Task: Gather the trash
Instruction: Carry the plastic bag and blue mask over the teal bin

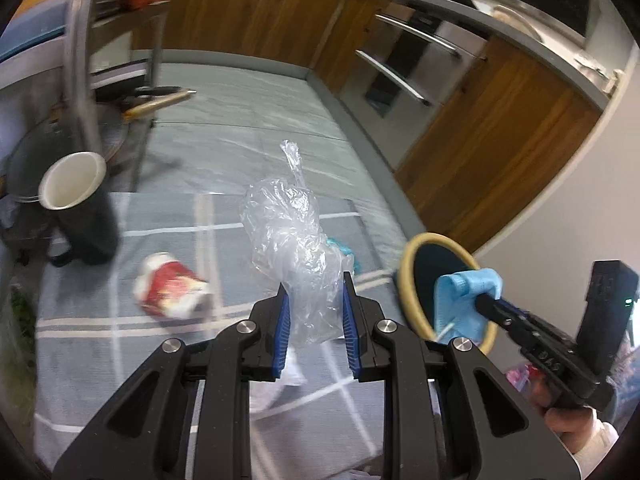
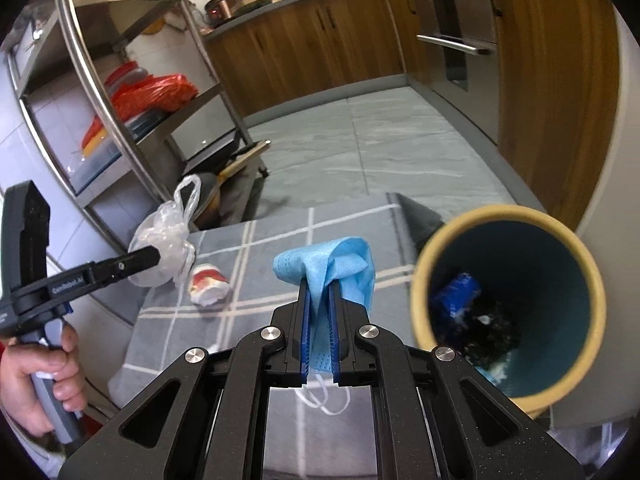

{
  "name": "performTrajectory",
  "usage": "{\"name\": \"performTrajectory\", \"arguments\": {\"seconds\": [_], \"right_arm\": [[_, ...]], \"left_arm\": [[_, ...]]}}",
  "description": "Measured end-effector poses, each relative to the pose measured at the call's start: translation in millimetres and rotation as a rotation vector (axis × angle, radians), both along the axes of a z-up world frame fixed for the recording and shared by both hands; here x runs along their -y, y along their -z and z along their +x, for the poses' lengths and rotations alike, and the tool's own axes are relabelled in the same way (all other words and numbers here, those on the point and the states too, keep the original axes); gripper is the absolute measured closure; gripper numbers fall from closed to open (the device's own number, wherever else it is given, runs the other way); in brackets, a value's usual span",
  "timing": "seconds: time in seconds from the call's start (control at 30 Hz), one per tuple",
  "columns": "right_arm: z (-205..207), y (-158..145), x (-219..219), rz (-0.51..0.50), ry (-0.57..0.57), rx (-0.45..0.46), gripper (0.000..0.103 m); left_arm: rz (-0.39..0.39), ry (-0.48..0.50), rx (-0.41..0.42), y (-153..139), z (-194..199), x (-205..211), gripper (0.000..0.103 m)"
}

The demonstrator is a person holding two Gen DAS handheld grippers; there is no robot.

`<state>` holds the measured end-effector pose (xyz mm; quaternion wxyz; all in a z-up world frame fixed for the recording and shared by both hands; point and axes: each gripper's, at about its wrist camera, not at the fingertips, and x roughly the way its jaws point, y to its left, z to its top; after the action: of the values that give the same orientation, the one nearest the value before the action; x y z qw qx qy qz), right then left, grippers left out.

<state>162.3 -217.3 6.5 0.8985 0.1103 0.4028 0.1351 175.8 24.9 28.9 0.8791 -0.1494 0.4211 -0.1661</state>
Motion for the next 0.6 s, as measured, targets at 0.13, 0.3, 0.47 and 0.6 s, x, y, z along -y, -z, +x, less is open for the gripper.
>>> {"name": "performTrajectory", "arguments": {"seconds": [0.13,0.3,0.47,0.6], "right_arm": [[-8.5,3.3,27.5,-0.003,0.044,-0.004,0.094],[-16.1,3.9,60.9,-0.009,0.106,0.004,0.094],[-23.4,5.4,88.4,-0.025,0.161,0.002,0.094],[-28.4,8.8,110.2,-0.014,0.202,-0.007,0.094]], "left_arm": [[0.006,0.084,0.007,-2.5,0.8,33.6,0.081],[0.027,0.174,-0.008,1.9,2.7,78.0,0.081],[0.052,0.264,-0.020,7.5,5.7,125.6,0.081],[0.075,0.338,-0.039,16.7,6.2,169.5,0.081]]}}
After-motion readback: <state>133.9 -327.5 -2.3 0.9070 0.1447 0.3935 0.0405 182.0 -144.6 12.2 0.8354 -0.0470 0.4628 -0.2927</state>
